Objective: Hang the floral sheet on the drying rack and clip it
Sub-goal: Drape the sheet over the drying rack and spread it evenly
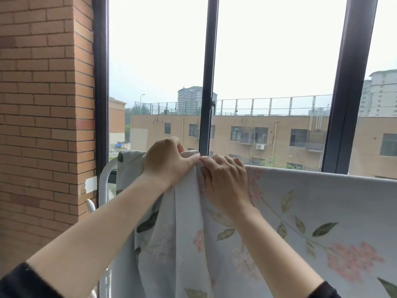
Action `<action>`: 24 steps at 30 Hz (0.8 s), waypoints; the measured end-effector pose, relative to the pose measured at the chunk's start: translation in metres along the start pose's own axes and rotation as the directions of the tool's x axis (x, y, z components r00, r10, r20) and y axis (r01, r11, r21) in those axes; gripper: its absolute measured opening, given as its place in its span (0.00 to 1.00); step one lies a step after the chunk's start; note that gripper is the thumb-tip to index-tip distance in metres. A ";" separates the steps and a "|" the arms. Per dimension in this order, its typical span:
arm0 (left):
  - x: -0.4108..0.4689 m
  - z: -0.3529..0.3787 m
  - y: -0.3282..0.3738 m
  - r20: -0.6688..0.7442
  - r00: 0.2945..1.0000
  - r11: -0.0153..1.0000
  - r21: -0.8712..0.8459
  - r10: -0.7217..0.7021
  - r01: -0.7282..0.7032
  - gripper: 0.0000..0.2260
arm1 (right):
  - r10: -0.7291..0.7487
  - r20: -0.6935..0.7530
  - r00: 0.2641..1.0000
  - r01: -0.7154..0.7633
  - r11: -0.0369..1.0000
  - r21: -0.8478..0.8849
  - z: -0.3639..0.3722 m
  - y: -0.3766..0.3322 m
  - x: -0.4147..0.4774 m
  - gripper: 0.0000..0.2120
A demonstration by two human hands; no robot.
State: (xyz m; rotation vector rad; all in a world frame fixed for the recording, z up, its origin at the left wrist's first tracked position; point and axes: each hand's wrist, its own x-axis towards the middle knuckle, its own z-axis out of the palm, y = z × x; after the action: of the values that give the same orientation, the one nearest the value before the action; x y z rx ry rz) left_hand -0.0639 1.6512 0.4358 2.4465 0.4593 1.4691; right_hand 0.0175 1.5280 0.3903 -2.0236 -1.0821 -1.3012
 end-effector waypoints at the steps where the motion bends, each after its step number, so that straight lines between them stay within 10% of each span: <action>1: 0.004 0.001 0.002 0.018 1.000 1.000 0.027 -0.008 0.007 0.15 | 0.002 -0.005 1.000 -0.002 1.000 0.002 -0.001 0.001 -0.001 0.17; 12: 0.021 -0.027 -0.042 -0.125 0.966 0.965 -0.167 -0.226 0.204 0.07 | -0.015 -0.006 1.000 0.015 1.000 -0.017 0.000 0.012 -0.006 0.08; 24: 0.007 -0.025 -0.063 -0.096 0.991 0.995 -0.040 -0.090 0.086 0.09 | 0.061 0.223 0.973 -0.053 0.998 -0.040 -0.018 -0.010 0.013 0.12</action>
State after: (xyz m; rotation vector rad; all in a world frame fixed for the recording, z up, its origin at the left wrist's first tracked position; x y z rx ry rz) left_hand -0.0914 1.7134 0.4294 2.3040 0.5492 1.5517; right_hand 0.0027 1.5251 0.4096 -2.2521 -1.0966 -1.0890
